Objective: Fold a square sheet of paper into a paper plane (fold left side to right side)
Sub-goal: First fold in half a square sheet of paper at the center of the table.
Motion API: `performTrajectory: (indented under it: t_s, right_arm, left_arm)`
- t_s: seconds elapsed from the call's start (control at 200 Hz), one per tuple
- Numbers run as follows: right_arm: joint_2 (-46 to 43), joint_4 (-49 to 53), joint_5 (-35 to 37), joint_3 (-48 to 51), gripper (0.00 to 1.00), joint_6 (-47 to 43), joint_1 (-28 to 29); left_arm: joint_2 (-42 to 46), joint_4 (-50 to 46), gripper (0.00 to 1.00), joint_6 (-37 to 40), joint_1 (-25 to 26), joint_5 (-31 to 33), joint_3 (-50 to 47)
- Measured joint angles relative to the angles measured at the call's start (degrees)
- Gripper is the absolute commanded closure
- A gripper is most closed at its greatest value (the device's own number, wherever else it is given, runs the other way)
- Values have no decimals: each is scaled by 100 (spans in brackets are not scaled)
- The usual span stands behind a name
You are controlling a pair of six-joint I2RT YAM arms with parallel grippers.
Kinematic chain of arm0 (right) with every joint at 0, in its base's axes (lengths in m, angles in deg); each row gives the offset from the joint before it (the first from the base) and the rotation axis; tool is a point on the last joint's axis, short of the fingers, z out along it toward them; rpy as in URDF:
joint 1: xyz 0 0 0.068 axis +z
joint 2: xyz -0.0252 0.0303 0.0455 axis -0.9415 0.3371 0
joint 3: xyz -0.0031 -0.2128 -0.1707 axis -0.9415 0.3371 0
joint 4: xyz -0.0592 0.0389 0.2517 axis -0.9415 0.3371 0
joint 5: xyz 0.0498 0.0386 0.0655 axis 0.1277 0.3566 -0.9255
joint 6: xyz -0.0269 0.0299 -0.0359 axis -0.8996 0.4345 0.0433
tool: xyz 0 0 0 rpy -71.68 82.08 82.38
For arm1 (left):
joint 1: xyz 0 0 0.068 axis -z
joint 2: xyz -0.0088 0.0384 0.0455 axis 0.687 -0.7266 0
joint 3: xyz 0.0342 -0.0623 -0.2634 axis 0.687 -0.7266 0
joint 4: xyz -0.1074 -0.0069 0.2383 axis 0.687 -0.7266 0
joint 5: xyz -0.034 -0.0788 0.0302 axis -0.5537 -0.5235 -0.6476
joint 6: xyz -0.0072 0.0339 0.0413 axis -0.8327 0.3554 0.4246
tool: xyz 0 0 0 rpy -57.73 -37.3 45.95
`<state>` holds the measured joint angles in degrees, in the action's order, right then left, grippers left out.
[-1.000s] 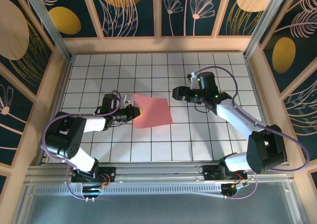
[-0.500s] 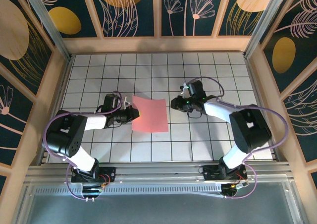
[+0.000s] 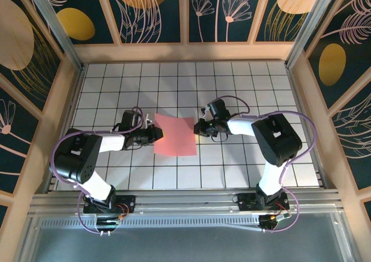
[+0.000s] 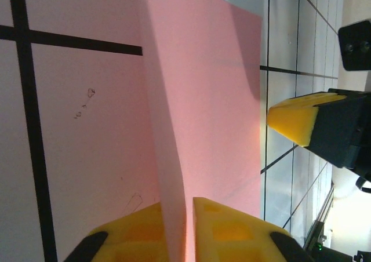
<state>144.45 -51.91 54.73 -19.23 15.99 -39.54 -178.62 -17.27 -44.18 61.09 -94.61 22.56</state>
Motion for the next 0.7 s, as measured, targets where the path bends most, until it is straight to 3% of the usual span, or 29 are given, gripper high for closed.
performTrajectory:
  t_s: [0.185,0.701]
  right_arm:
    - [92,17,46,-15,93,-2,0]
    - [192,92,190,-184,93,-22,120]
  left_arm:
    - [192,-83,63,-13,0,-26,33]
    - [629,-229,37,-63,271,-275,444]
